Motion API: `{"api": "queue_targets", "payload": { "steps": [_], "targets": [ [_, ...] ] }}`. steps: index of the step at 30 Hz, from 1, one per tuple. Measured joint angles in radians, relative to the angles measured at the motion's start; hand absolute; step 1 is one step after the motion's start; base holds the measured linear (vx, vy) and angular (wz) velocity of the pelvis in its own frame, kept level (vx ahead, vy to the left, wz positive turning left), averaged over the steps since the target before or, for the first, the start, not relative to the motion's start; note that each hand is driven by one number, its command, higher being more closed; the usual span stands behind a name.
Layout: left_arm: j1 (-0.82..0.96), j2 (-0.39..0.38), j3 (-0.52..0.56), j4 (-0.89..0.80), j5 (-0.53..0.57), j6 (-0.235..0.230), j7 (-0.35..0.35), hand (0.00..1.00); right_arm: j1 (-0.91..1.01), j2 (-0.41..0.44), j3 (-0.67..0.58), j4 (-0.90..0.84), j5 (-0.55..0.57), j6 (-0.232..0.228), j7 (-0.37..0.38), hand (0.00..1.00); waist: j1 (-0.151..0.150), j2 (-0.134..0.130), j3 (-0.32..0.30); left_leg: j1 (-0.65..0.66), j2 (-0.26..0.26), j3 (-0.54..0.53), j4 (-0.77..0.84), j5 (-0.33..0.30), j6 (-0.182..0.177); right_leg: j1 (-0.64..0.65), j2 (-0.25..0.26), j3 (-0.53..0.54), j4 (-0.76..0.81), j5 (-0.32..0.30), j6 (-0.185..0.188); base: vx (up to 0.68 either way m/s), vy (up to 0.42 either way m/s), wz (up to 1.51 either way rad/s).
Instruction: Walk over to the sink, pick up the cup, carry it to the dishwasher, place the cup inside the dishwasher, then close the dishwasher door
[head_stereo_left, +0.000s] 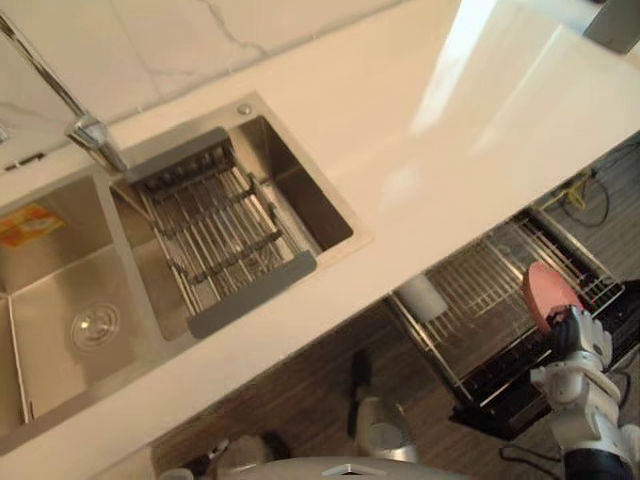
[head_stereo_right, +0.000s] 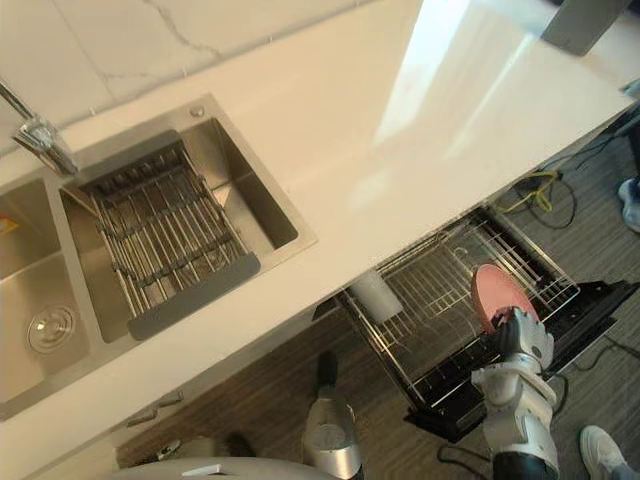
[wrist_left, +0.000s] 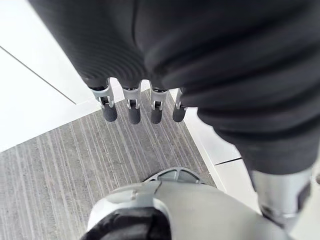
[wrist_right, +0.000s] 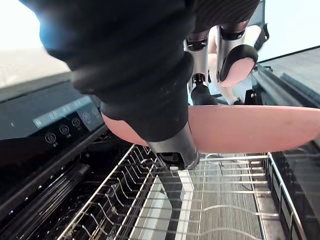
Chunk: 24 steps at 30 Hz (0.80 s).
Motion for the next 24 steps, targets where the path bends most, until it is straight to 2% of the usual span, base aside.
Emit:
{"api": "queue_targets", "payload": {
  "steps": [7,12,14,16,17,20,22,24],
  "targets": [
    [-0.021,0.001,-0.001,0.002,-0.007,-0.008,-0.026,0.00,-0.133,-0.093,0.067,0.043,0.036,0.023,0.008,1.00,0.002,0.050,0.073,-0.063,-0.026,-0.015,0.038,0.010,0.016,-0.075,-0.036,0.017,0.053,-0.017,-0.002,-0.07,0.009,0.02],
    [-0.028,0.001,-0.018,0.026,-0.007,-0.024,-0.051,0.00,-0.230,-0.122,0.124,0.194,0.073,0.024,0.007,1.00,0.015,0.079,0.098,-0.116,-0.046,-0.019,0.058,0.015,0.025,-0.131,-0.068,0.025,0.068,-0.023,0.005,-0.10,0.005,0.02],
    [-0.034,0.001,-0.023,0.040,-0.007,-0.025,-0.055,0.00,-0.245,-0.127,0.146,0.228,0.098,0.038,0.009,1.00,0.016,0.086,0.100,-0.136,-0.056,-0.023,0.057,0.022,0.033,-0.150,-0.078,0.025,0.067,-0.022,0.005,-0.09,-0.006,0.07],
    [-0.041,0.000,-0.034,0.050,-0.007,-0.035,-0.069,0.00,-0.273,-0.142,0.150,0.279,0.127,0.056,0.027,1.00,0.016,0.103,0.108,-0.163,-0.069,-0.043,0.055,0.023,0.036,-0.171,-0.091,0.022,0.064,-0.020,0.008,-0.08,0.002,0.11],
    [-0.041,0.000,-0.035,0.052,-0.007,-0.037,-0.069,0.00,-0.278,-0.145,0.150,0.299,0.138,0.062,0.028,0.00,0.017,0.106,0.109,-0.168,-0.072,-0.044,0.055,0.024,0.037,-0.177,-0.095,0.022,0.065,-0.020,0.009,-0.06,0.004,0.09],
    [-0.044,0.000,-0.042,0.074,-0.007,-0.039,-0.070,0.00,-0.287,-0.148,0.149,0.360,0.196,0.107,0.039,0.00,0.020,0.120,0.115,-0.181,-0.084,-0.048,0.053,0.028,0.042,-0.189,-0.108,0.022,0.069,-0.019,0.010,-0.05,0.006,0.09],
    [-0.044,0.000,-0.046,0.080,-0.007,-0.041,-0.079,0.00,-0.286,-0.148,0.142,0.383,0.284,0.141,0.034,0.00,0.020,0.132,0.119,-0.183,-0.094,-0.050,0.052,0.033,0.048,-0.189,-0.120,0.023,0.069,-0.014,0.016,-0.03,0.002,0.08],
    [-0.044,0.000,-0.046,0.081,-0.013,-0.049,-0.089,0.00,-0.283,-0.146,0.138,0.383,0.342,0.152,0.030,0.00,0.017,0.138,0.121,-0.186,-0.100,-0.054,0.051,0.033,0.048,-0.189,-0.125,0.026,0.068,-0.006,0.020,-0.01,0.002,0.03]
  ]
}}
